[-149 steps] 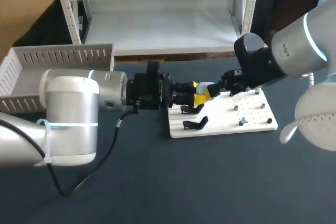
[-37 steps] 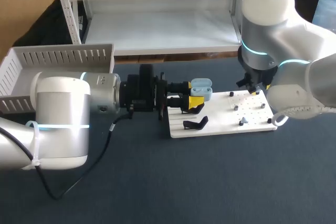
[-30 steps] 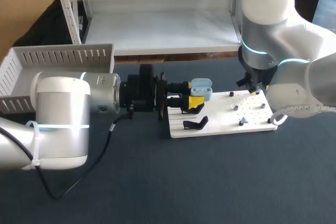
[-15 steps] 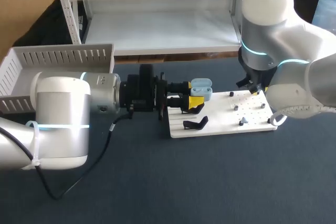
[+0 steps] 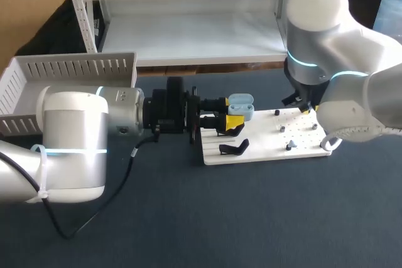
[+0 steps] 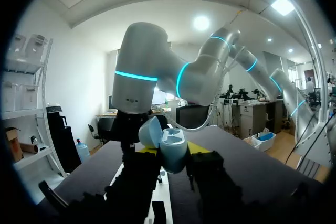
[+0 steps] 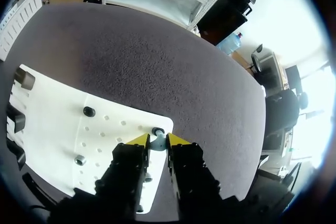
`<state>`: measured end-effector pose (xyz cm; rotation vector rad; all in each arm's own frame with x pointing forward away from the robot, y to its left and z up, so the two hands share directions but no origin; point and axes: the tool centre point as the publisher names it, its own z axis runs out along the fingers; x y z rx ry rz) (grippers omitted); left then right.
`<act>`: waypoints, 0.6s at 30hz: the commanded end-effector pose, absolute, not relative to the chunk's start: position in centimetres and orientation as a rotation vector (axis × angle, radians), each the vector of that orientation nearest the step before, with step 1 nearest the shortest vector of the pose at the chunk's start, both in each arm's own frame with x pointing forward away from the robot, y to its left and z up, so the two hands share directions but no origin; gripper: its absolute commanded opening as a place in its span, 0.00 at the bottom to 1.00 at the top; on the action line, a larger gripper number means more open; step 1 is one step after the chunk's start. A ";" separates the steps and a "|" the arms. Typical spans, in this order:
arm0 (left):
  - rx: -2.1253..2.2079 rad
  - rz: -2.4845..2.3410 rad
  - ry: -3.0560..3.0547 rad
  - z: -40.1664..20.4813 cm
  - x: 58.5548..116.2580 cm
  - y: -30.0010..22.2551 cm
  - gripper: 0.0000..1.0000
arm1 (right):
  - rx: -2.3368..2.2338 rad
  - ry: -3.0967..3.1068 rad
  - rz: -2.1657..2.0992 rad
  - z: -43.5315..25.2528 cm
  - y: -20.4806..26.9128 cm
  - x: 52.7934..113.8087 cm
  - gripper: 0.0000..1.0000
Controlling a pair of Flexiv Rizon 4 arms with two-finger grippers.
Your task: Pick up each earbud case from the left stands, insert the matching earbuds, close the lid, and place the case in the box.
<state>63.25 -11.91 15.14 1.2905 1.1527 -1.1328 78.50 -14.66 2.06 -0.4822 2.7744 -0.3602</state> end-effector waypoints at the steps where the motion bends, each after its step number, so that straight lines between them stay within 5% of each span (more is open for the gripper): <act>1: 1.285 -1.127 1.153 15.1 63.1 -12.0 0.00 | -0.478 2.769 -0.370 2.5 -14.4 78.3 0.00; 18: 1.285 -1.127 1.153 15.1 63.1 -12.0 0.00 | -0.443 2.769 -0.331 10.6 -14.8 74.6 0.00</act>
